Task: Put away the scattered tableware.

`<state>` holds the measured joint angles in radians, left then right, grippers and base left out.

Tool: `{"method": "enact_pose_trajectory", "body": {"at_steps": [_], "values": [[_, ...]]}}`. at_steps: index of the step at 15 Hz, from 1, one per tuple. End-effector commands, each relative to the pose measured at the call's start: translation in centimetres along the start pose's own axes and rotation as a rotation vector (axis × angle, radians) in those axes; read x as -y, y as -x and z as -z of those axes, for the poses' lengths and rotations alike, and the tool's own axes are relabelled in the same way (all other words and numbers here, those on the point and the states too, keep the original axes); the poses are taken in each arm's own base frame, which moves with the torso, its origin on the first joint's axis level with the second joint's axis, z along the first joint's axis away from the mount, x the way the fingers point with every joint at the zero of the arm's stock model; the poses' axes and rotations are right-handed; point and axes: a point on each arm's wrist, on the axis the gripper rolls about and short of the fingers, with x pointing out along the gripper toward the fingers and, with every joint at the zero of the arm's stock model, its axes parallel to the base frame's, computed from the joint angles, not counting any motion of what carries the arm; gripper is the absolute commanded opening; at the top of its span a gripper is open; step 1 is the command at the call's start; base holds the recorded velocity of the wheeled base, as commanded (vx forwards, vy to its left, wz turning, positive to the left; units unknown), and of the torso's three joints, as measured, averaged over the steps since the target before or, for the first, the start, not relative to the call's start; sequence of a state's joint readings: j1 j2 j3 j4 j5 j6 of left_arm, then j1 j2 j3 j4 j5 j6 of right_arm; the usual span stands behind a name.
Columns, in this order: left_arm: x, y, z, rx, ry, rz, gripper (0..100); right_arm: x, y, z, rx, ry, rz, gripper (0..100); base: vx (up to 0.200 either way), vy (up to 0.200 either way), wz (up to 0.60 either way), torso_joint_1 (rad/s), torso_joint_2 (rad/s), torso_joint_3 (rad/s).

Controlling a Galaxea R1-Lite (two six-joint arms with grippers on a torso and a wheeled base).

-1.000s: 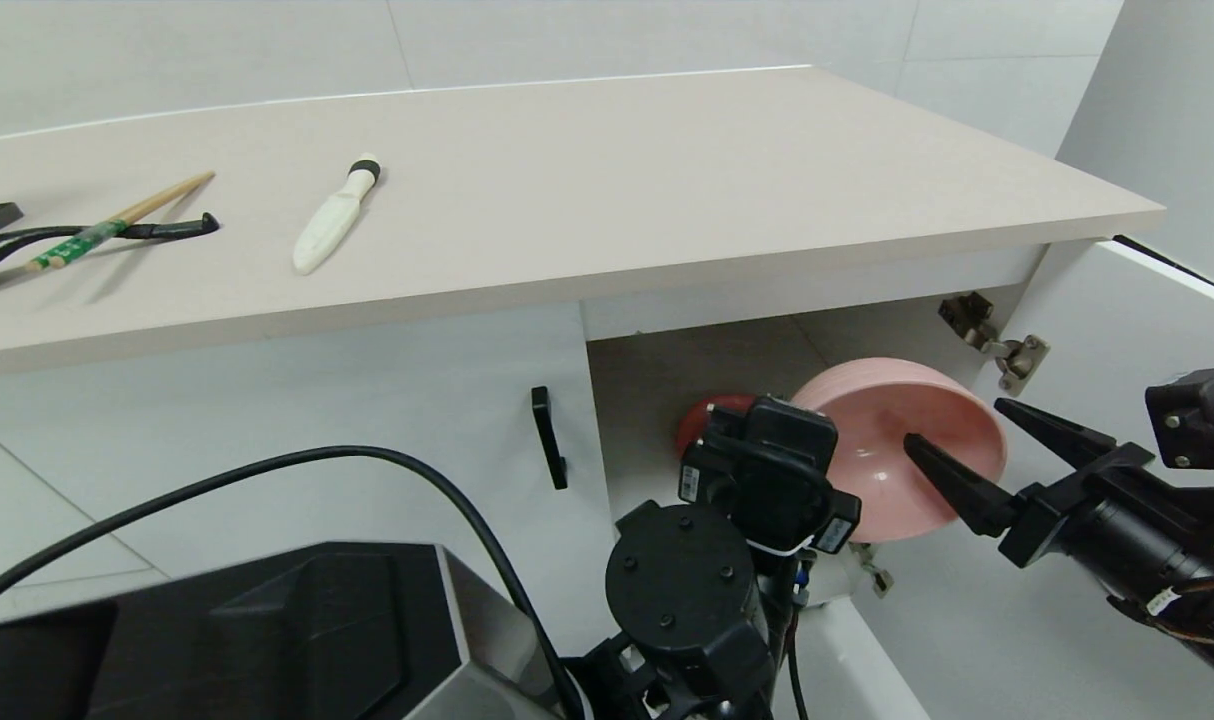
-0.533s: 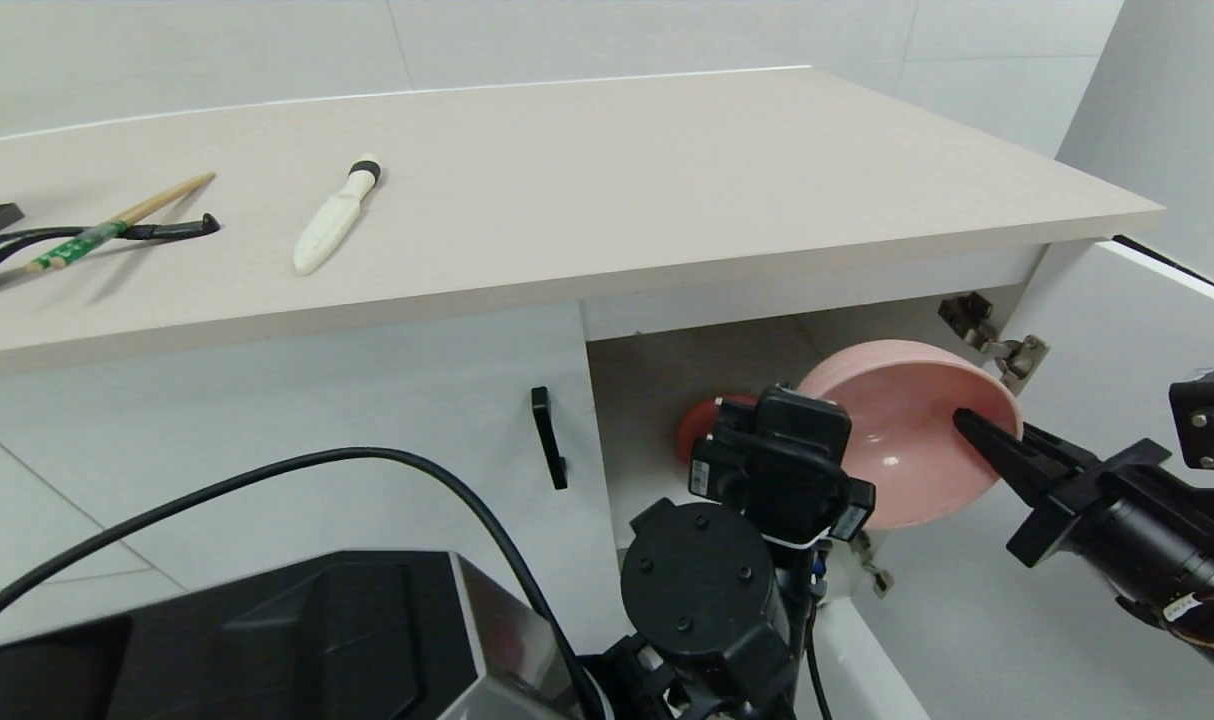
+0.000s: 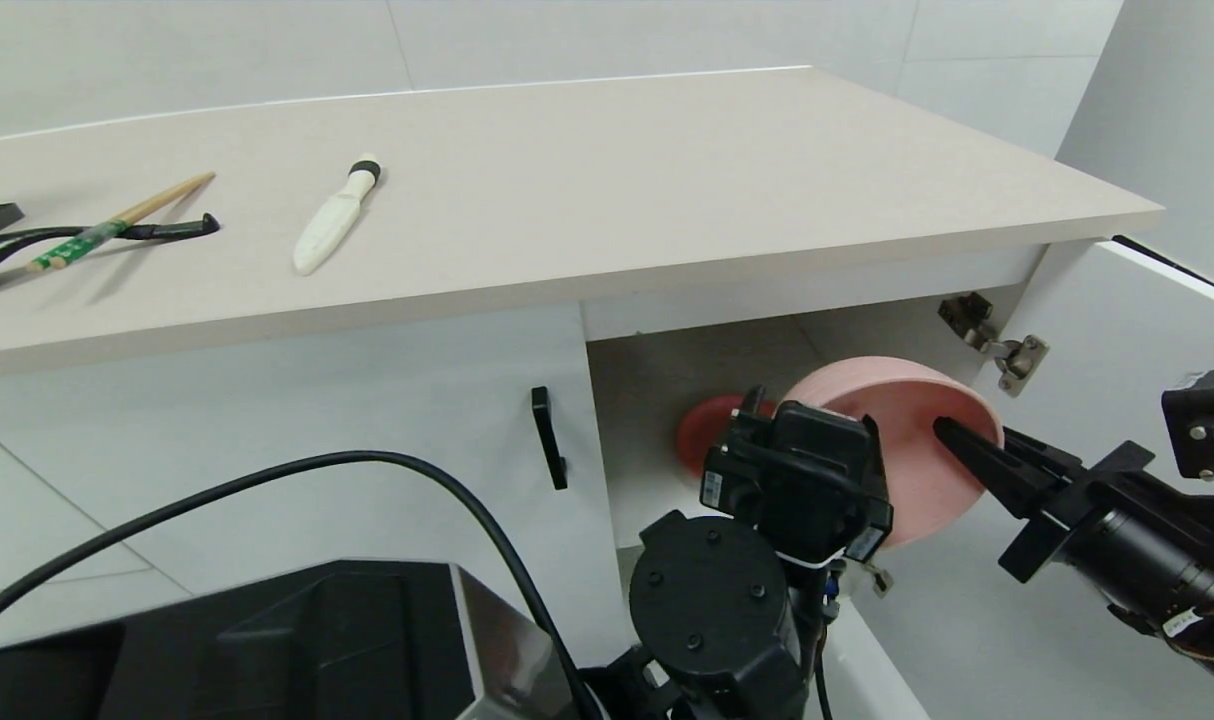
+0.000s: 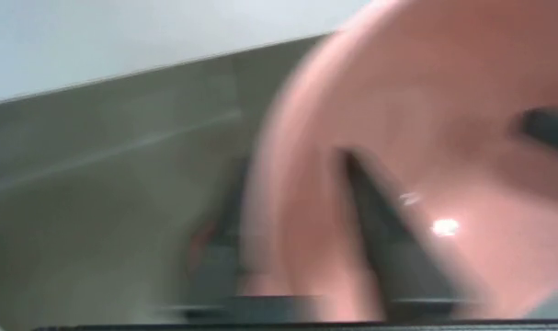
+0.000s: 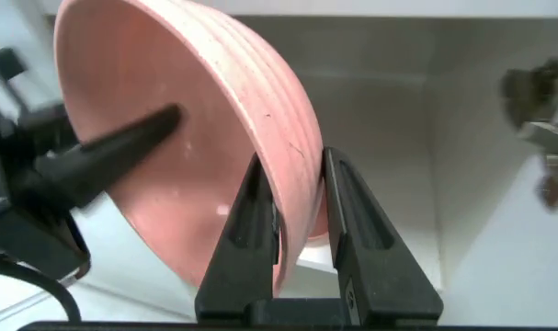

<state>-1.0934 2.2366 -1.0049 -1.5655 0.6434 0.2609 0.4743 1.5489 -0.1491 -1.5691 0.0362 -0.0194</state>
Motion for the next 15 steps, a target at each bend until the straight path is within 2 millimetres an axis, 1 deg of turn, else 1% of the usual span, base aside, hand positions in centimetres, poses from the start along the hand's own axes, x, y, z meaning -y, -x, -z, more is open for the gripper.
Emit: {"method": "enact_pose_trajectory", "body": {"at_steps": [1, 2, 4, 7, 8, 11, 15], "values": [[-0.7, 0.4, -1.5, 0.018, 0.018, -0.01, 100, 0.1, 0.0, 0.1, -0.002, 0.001, 0.013, 0, 0.0, 0.0, 0.0, 0.0, 0.0, 0.0], [-1.4, 1.1, -2.6, 0.026, 0.028, 0.005, 100, 0.1, -0.1, 0.2, -0.009, 0.001, 0.015, 0, 0.0, 0.0, 0.0, 0.0, 0.0, 0.0], [-2.3, 2.0, -3.7, 0.035, 0.053, 0.043, 100, 0.1, -0.1, 0.3, -0.015, 0.001, 0.015, 0, 0.0, 0.0, 0.0, 0.0, 0.0, 0.0], [-3.5, 3.5, -4.5, 0.031, 0.062, 0.121, 100, 0.1, -0.1, 0.4, -0.019, 0.001, 0.015, 0, 0.0, 0.0, 0.0, 0.0, 0.0, 0.0], [-3.7, 3.7, -4.6, 0.032, 0.065, 0.129, 100, 0.1, -0.1, 0.4, -0.019, 0.001, 0.015, 0, 0.0, 0.0, 0.0, 0.0, 0.0, 0.0], [-5.1, 5.5, -5.4, 0.027, 0.089, 0.226, 100, 0.1, 0.0, 0.6, -0.027, 0.0, 0.014, 0, 0.0, 0.0, 0.0, 0.0, 0.0, 0.0], [-7.9, 7.8, -6.1, 0.015, 0.125, 0.377, 100, 0.1, 0.1, 0.7, -0.033, 0.0, 0.014, 0, 0.0, 0.0, 0.0, 0.0, 0.0, 0.0]]}}
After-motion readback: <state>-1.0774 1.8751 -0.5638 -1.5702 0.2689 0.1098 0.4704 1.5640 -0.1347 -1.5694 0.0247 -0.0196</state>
